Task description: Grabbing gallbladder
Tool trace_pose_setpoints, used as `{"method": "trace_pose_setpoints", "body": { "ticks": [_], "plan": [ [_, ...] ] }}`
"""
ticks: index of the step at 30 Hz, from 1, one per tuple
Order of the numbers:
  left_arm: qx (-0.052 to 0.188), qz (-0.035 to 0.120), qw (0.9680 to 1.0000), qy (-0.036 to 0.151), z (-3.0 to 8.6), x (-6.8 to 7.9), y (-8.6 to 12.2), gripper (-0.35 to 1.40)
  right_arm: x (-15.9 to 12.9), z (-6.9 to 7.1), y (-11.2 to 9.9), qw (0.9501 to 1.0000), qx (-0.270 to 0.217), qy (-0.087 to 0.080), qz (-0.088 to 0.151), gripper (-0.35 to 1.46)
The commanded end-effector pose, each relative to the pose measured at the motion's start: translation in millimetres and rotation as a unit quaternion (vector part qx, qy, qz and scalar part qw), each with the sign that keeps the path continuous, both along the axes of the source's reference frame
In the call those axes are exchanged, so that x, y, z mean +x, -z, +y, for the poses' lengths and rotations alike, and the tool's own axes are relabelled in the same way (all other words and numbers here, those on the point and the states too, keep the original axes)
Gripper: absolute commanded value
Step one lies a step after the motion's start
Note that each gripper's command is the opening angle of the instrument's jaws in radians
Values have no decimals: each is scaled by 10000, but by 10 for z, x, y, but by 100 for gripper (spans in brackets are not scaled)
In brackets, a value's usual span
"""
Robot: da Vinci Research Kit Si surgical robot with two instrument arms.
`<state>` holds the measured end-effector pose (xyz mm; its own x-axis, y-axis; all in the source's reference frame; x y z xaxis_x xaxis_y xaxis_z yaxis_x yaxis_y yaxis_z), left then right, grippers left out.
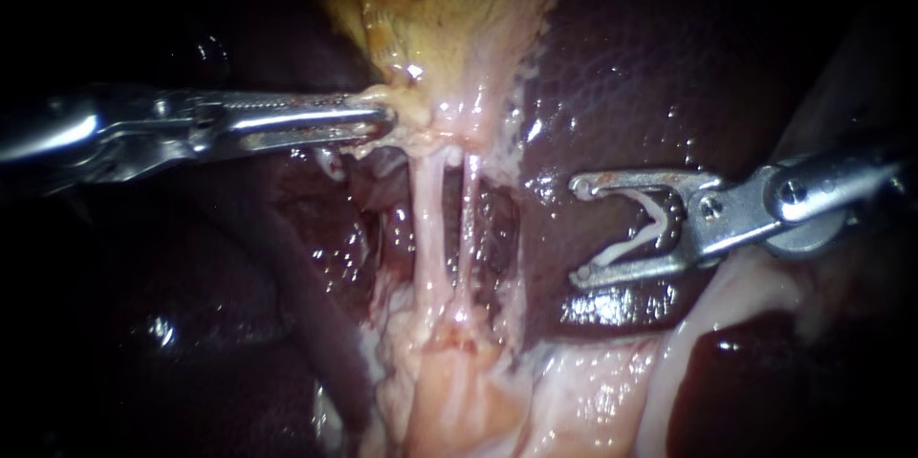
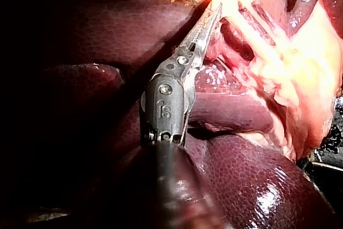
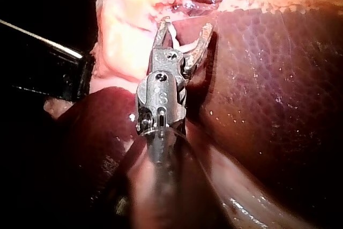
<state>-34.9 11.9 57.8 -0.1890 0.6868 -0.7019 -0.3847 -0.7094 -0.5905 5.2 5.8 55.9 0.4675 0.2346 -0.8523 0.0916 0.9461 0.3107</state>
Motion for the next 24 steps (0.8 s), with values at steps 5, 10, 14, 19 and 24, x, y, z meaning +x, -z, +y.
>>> {"method": "trace_pose_setpoints", "body": {
  "ticks": [5,10,14,19,24],
  "plan": [
    [35,-95,9999,109,15,16,34,-35,-1,0,0,10000,0,2,0,50],
    [49,-135,9997,200,19,26,50,-35,-1,0,0,10000,0,2,0,50],
    [49,-118,9997,219,18,27,49,-35,-1,0,0,10000,0,2,0,50],
    [48,-108,9997,231,18,27,49,-35,-1,0,0,10000,0,2,0,50],
    [44,-102,9997,237,17,27,48,-35,-1,0,0,10000,0,2,0,50]
  ]
}}
